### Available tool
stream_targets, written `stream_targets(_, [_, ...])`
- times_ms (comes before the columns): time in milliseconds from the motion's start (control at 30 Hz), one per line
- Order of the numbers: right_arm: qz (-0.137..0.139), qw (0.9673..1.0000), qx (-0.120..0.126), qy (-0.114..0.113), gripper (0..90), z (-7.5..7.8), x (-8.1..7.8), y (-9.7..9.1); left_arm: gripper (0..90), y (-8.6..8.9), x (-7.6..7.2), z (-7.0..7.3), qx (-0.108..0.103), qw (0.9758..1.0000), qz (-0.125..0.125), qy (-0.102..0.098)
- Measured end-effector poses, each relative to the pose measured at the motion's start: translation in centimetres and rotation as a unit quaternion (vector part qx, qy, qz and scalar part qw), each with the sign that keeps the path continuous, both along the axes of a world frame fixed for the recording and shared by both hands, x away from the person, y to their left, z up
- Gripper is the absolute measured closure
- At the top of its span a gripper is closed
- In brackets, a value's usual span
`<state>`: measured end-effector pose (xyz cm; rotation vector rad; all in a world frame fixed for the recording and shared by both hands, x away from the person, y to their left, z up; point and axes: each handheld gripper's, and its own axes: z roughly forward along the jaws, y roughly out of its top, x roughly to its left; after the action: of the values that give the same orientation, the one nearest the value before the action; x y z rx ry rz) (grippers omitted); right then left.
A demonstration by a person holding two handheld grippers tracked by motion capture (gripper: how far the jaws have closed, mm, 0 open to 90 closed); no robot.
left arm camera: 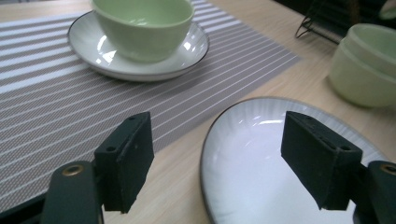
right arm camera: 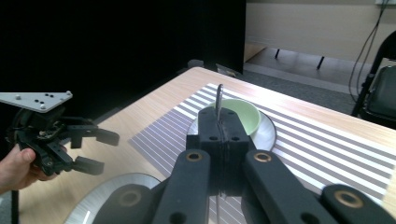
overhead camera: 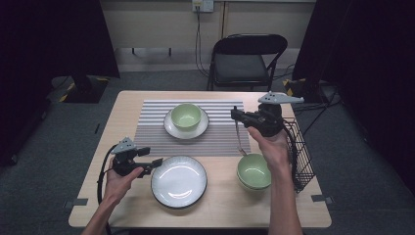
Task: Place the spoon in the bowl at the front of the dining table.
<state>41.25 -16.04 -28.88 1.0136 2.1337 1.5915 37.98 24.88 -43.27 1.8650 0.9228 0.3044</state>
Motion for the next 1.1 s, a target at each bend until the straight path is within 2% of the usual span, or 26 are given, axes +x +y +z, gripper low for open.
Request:
stream_targets(200, [0.012, 0.9999, 0.006, 0.002, 90.0, 0.3, 0.0, 1.1, 25.1, -1.3, -0.2, 1.5, 0.005, 0.9994, -0.027, -0.022])
stream_targets(300, [0.025, 0.9997, 0.004, 0.002, 90.0, 0.4, 0.1, 2.3, 25.5, -2.0, -0.2, 2.1, -0.007, 0.9989, -0.038, -0.026])
stream_targets(333, [0.028, 0.9996, 0.005, 0.002, 90.0, 0.3, 0.1, 2.7, 25.5, -2.5, -0.2, 2.6, -0.029, 0.9982, -0.045, -0.028])
stream_targets(433, [0.04, 0.9992, 0.008, 0.004, 90.0, 0.0, 0.1, 3.7, 25.7, -2.9, -0.2, 2.9, -0.025, 0.9979, -0.045, -0.038])
stream_targets(500, [0.044, 0.999, 0.008, 0.005, 90.0, -0.1, 0.2, 4.1, 25.8, -3.5, -0.1, 3.3, -0.023, 0.9974, -0.055, -0.04])
stream_targets(600, [0.055, 0.9984, 0.012, 0.005, 90.0, 0.0, 0.4, 5.2, 30.6, -4.2, 0.0, 3.9, -0.028, 0.9964, -0.065, -0.046])
stream_targets(700, [0.058, 0.9982, 0.014, 0.005, 90.0, 0.1, 0.5, 5.7, 31.1, -4.8, 0.2, 4.6, -0.033, 0.9955, -0.07, -0.053])
stream_targets(767, [0.062, 0.998, 0.015, 0.004, 90.0, 0.2, 0.6, 6.2, 31.6, -5.2, 0.4, 5.3, -0.028, 0.9948, -0.073, -0.065])
stream_targets(867, [0.068, 0.9975, 0.019, 0.003, 90.0, 0.3, 0.8, 6.8, 33.7, -5.7, 0.6, 5.7, -0.021, 0.9949, -0.069, -0.07])
stream_targets(933, [0.069, 0.9975, 0.018, 0.004, 90.0, 0.2, 0.9, 7.1, 34.9, -6.1, 0.7, 6.1, -0.033, 0.9936, -0.083, -0.07])
stream_targets(1033, [0.07, 0.9973, 0.021, 0.004, 90.0, 0.2, 0.9, 7.4, 35.4, -6.5, 0.7, 6.3, -0.025, 0.9937, -0.078, -0.077])
stream_targets(1100, [0.075, 0.9969, 0.026, 0.002, 90.0, 0.2, 0.8, 7.8, 33.7, -7.2, 0.6, 6.6, -0.018, 0.9924, -0.086, -0.086])
